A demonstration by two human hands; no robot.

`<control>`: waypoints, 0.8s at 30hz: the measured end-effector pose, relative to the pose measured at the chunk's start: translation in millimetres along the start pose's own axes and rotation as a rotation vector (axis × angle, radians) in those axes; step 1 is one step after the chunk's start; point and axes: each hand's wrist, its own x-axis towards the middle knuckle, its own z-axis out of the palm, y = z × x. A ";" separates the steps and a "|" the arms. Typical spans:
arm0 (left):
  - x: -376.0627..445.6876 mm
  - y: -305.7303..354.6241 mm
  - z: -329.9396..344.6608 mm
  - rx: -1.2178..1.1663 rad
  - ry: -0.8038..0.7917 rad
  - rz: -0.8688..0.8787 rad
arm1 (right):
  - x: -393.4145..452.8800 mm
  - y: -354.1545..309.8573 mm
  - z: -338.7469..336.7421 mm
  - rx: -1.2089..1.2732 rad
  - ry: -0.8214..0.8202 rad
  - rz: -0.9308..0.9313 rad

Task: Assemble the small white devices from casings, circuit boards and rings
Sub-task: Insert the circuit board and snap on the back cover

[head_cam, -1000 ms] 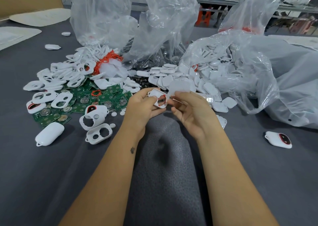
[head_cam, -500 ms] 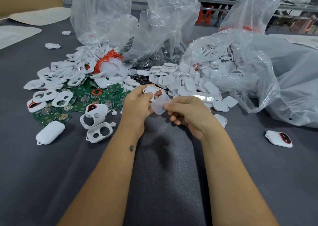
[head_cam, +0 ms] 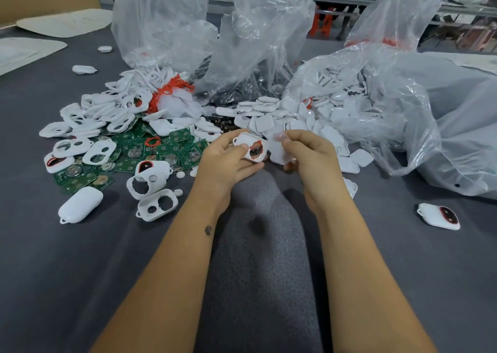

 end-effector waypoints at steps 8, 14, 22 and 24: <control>1.6 2.0 -4.0 -0.055 -0.071 -0.073 | -0.7 1.5 0.2 -0.016 0.064 -0.071; 2.5 1.9 -3.9 -0.079 -0.067 -0.097 | 4.1 0.3 -3.8 0.046 0.163 -0.052; 4.6 3.5 -3.4 -0.119 0.058 -0.021 | 2.9 4.7 -9.0 -0.341 -0.034 0.052; 7.0 5.4 -5.2 -0.146 0.139 0.028 | -0.7 4.0 -10.1 -0.496 -0.213 0.065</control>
